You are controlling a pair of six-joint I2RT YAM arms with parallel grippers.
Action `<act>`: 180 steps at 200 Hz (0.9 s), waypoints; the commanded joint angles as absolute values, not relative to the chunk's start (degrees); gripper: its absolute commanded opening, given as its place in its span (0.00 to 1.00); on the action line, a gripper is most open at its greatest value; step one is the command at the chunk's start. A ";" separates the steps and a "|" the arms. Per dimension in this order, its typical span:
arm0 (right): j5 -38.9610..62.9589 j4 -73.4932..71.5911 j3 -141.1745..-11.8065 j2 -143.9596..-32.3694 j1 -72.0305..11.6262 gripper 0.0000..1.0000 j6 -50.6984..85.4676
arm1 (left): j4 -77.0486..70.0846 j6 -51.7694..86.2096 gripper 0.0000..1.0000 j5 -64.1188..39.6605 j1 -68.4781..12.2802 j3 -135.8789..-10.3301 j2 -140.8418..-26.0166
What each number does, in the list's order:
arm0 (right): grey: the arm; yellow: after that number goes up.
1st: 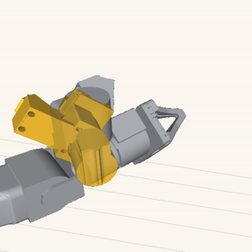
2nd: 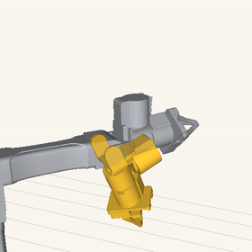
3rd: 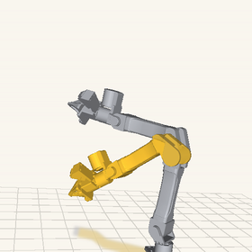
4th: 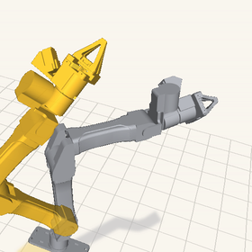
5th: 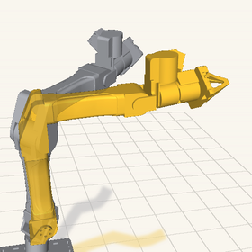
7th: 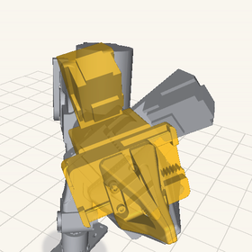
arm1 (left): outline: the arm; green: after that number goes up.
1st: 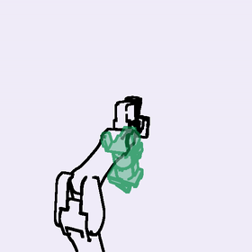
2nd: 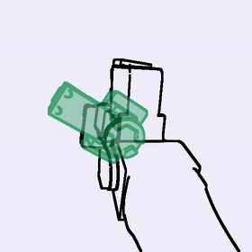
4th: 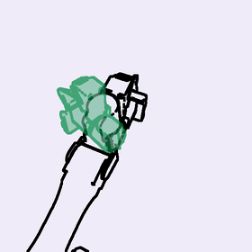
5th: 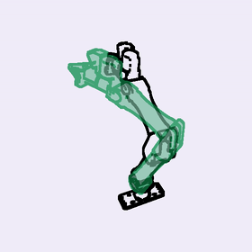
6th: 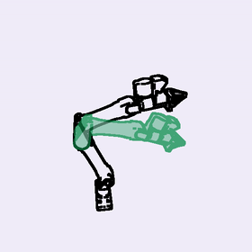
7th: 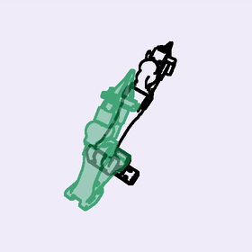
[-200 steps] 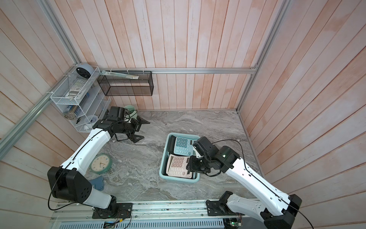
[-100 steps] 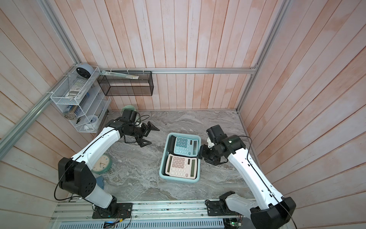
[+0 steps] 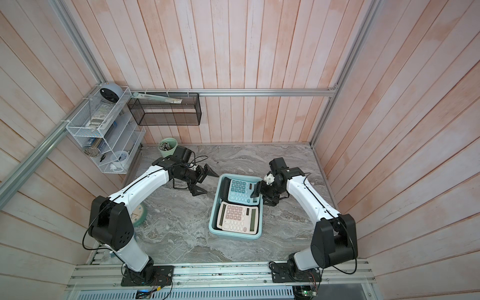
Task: Put the calculator in the storage box
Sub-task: Adjust the storage box at the center of the board.
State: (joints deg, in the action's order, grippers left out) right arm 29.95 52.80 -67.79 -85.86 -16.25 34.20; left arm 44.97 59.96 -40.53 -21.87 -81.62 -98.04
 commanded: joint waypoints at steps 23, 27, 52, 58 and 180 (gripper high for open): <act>35.75 51.01 -76.12 -91.28 -19.58 0.67 30.68 | 42.80 59.50 1.00 -41.15 -21.97 -79.52 -98.19; 35.79 50.90 -76.34 -91.52 -20.00 0.67 30.75 | 42.76 59.50 1.00 -41.07 -21.97 -79.34 -98.16; 35.97 49.75 -76.34 -91.87 -21.58 0.67 32.03 | 42.48 59.76 1.00 -40.90 -21.97 -78.77 -97.86; 35.90 49.55 -76.10 -91.70 -21.91 0.67 32.44 | 42.45 59.85 1.00 -40.81 -21.97 -78.67 -97.77; 22.18 59.63 -76.67 -81.82 -21.15 0.72 29.30 | 45.48 57.92 1.00 -31.30 -21.45 -79.27 -92.55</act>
